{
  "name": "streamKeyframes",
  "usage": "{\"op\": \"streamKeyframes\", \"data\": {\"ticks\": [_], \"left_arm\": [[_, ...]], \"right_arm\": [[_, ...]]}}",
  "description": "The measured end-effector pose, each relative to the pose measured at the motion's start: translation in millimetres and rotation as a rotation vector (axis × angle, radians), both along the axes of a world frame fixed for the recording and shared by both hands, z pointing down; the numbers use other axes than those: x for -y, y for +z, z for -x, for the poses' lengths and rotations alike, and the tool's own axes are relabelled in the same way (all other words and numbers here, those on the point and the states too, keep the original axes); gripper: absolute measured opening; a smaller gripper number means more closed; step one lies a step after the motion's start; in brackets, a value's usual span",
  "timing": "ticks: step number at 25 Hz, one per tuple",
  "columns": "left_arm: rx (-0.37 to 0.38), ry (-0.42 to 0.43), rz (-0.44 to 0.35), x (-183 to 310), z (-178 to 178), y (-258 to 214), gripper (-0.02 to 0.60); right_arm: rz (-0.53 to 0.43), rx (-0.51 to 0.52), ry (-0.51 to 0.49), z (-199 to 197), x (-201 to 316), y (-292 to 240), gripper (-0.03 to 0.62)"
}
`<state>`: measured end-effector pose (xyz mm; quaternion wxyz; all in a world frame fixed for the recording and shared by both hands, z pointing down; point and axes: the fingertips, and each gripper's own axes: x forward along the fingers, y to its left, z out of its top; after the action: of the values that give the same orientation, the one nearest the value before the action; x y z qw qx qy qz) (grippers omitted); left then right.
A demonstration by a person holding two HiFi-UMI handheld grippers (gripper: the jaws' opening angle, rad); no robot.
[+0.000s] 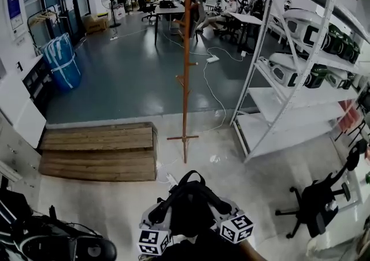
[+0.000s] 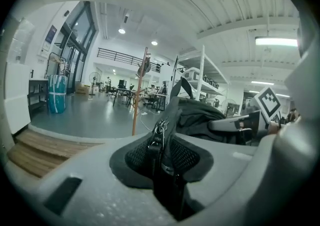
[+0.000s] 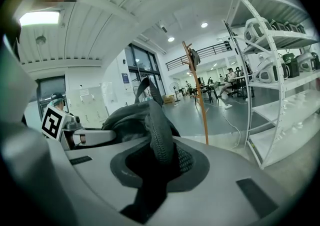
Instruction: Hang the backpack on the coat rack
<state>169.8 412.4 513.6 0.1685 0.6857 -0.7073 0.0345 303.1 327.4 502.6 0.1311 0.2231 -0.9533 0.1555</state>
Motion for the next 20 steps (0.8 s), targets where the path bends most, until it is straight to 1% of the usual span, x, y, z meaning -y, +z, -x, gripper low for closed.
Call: {"op": "streamKeyframes", "data": {"ticks": [4,8,13,20], "left_arm": [[0.013,0.023,-0.007,9,13,2,0.1],[-0.004,0.005,0.011,14,27,5,0.1],[-0.003,0.001,0.012,38,43,14,0.1],[-0.004,-0.01,0.038,84,80,23,0.1]], "right_arm": [[0.003,0.002,0.02,11,5,3,0.055],[0.01,0.0,0.015,26,11,6,0.055],[0.017,-0.006,0.01,44,37,14,0.055],[0.048,-0.011,-0.018,82,83,25,0.055]]}}
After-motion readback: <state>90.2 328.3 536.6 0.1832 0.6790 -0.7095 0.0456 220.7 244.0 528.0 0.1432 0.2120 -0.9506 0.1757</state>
